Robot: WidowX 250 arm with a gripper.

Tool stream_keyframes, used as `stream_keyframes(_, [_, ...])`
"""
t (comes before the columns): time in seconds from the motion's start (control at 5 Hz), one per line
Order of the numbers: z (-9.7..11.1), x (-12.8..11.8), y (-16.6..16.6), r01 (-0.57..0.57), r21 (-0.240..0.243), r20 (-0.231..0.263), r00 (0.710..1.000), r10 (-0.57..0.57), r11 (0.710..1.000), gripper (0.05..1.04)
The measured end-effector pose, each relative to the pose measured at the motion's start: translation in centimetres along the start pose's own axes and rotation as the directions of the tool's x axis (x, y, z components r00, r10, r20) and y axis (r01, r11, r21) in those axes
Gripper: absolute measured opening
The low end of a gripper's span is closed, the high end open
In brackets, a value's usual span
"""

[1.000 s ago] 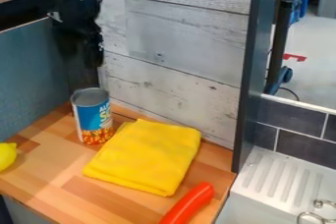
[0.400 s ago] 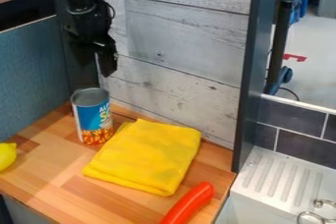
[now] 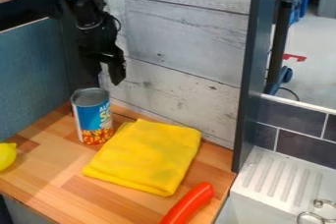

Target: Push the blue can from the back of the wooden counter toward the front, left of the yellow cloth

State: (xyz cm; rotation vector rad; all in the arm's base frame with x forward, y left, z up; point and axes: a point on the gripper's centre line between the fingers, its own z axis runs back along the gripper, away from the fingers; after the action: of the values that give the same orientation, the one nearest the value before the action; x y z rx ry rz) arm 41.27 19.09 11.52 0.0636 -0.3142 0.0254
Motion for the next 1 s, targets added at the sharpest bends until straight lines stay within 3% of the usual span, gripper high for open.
stream_keyframes(0.2, [-2.2, 0.0, 0.5, -0.023, 0.001, -0.024, 0.999, 0.023, 1.000, 1.008])
stream_keyframes(0.4, [-2.4, 0.7, 1.2, -0.021, 0.029, -0.022, 1.000, 0.022, 0.999, 1.008])
stream_keyframes(0.8, [-3.7, 0.2, 1.5, -0.030, 0.029, -0.075, 0.997, 0.032, 0.999, 1.008])
stream_keyframes(1.0, [-4.7, -1.3, 0.9, -0.034, 0.011, -0.129, 0.991, 0.035, 0.999, 1.008])
